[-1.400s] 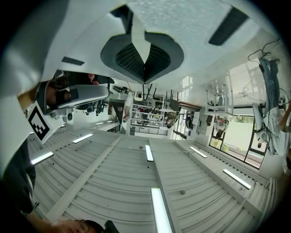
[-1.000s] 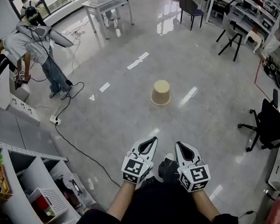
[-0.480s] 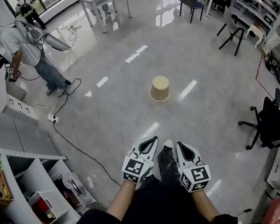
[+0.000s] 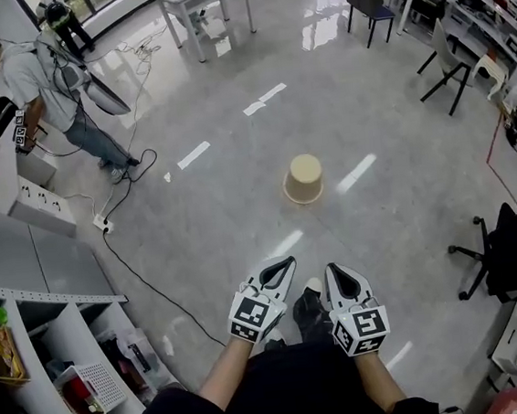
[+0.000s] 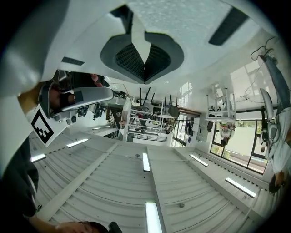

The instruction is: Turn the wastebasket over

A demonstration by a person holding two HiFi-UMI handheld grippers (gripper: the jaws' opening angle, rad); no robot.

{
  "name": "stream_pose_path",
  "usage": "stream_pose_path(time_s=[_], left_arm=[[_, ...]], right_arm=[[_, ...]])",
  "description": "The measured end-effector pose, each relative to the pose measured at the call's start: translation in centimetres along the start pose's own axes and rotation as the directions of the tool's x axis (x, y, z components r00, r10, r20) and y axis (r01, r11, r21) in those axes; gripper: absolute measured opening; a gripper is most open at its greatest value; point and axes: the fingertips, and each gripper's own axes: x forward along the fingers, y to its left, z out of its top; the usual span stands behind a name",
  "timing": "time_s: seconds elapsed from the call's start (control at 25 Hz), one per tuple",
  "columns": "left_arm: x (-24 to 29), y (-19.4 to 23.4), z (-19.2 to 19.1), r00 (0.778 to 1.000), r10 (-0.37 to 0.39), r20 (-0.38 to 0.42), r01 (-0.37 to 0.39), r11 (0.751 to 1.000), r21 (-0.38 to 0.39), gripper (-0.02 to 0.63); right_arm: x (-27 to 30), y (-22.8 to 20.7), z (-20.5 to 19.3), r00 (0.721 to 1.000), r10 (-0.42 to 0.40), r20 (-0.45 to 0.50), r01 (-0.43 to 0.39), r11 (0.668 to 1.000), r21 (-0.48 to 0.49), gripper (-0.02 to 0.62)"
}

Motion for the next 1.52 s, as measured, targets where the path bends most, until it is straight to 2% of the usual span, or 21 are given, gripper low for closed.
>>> stream_pose_path(time_s=[0.24,0.56,0.96,1.36,1.52], left_arm=[[5.5,3.4,2.2,1.000,0.027,-0.008,-0.027,1.000,-0.003,0.006],[12.1,6.0,4.1,0.999,0.035,-0.025,-0.035,0.999,0.010,0.006],[18.2,9.3,5.8,0.999,0.018,-0.044,-0.016,0.999,0.041,0.006],[25.0,17.1,6.4,0.997,-0.028,-0.069,0.032,0.998,0.058,0.006],[28.5,20.3,5.0,0.995,-0.048,-0.090,0.054,0.996,0.066,0.006]], right_arm=[[3.9,-4.2,2.9,1.000,0.019,-0.004,-0.019,1.000,0.001,0.011],[7.4,-11.2,5.0,1.000,0.010,-0.025,-0.010,1.000,0.019,0.012],[11.7,-15.7,6.7,0.999,0.015,-0.042,-0.014,1.000,0.015,0.012],[20.0,-19.1,8.7,0.996,-0.030,-0.086,0.034,0.999,0.037,0.012],[23.7,-21.6,8.7,0.994,-0.054,-0.097,0.059,0.997,0.050,0.012]])
